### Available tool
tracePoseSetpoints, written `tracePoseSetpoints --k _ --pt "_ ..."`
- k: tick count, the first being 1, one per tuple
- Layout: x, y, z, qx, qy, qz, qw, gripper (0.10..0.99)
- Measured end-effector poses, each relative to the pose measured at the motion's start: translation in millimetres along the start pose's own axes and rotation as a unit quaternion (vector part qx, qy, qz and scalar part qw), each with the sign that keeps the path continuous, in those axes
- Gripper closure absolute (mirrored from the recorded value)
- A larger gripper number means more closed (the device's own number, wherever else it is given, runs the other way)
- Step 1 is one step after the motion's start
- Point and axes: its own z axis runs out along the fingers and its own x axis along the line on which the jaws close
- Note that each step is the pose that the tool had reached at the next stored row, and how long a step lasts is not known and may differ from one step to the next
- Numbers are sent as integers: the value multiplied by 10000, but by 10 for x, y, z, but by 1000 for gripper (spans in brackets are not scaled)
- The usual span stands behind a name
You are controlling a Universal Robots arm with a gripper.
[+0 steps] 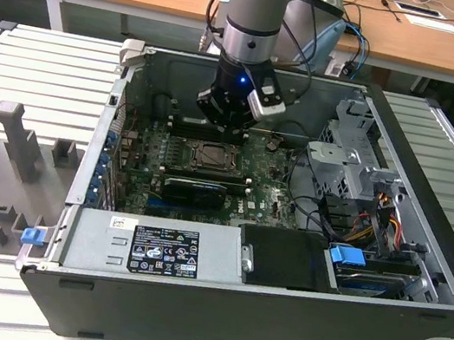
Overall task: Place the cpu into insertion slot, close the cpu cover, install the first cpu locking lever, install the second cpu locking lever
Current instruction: 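Install the second cpu locking lever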
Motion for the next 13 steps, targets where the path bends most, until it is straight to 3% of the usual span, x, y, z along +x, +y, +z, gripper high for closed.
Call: tracePoseSetpoints --k 5,9,13 --pt "-4 -50 2 -1 0 0 10000 980" --pt "-6 -50 -133 1 0 0 10000 980" --pt "-7 -78 -141 0 0 0 10000 980"
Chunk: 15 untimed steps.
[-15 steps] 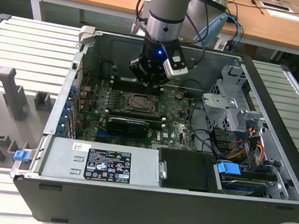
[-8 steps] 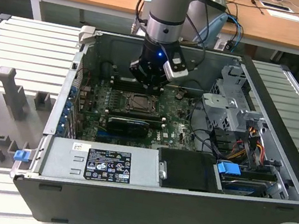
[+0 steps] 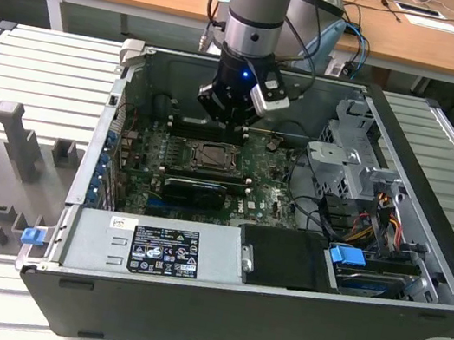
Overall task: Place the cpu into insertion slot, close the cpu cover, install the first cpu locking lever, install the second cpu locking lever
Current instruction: 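Install the second cpu locking lever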
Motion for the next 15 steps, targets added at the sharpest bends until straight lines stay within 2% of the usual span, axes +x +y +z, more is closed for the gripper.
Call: tracePoseSetpoints --k 6,8,10,12,15 --pt "-1 -62 -5 1 0 1 10000 980" --pt "-2 -63 -36 0 0 1 10000 980" --pt "-4 -62 -131 0 0 1 10000 980" --pt "-6 -64 -184 0 0 0 10000 980" --pt "-6 -95 -188 0 0 1 10000 980"
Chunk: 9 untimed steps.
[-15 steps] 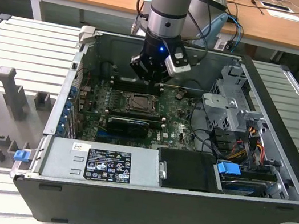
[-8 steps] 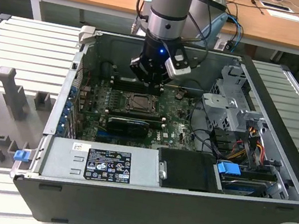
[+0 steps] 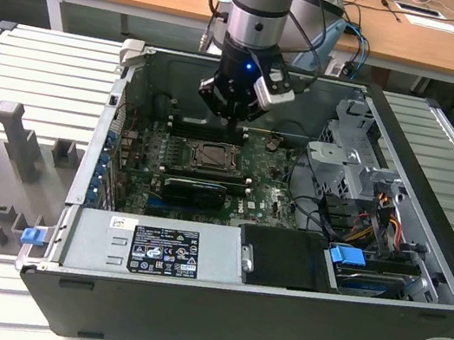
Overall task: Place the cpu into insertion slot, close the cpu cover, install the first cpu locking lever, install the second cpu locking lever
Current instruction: 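Install the second cpu locking lever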
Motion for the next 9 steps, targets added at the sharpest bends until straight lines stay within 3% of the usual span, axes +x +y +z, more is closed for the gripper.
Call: tracePoseSetpoints --k 6,9 --pt "4 -159 9 -2 0 0 10000 980" --pt "4 -300 21 -3 0 0 10000 980"
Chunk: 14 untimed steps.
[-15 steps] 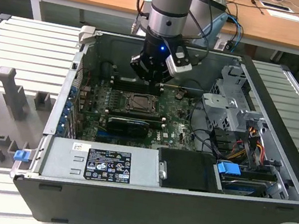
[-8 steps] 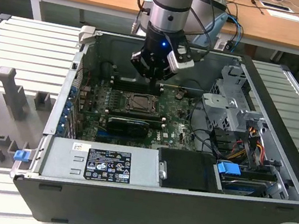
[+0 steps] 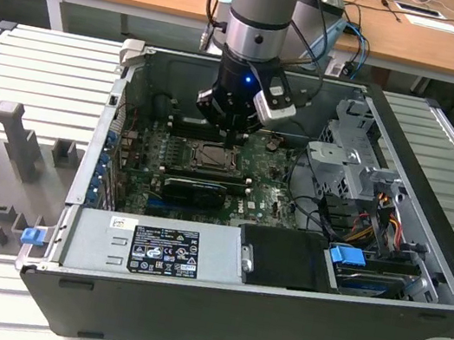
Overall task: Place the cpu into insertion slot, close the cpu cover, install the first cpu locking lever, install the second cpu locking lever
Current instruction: 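Install the second cpu locking lever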
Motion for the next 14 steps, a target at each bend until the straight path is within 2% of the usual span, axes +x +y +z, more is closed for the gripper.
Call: tracePoseSetpoints --k 4,12,13,14 --pt "-1 -104 13 1 0 0 10000 980" --pt "-3 -238 35 -3 0 0 10000 980" --pt "-3 -263 41 -25 7 -1 10000 980" --pt "-4 -287 46 -71 20 -3 10000 980"
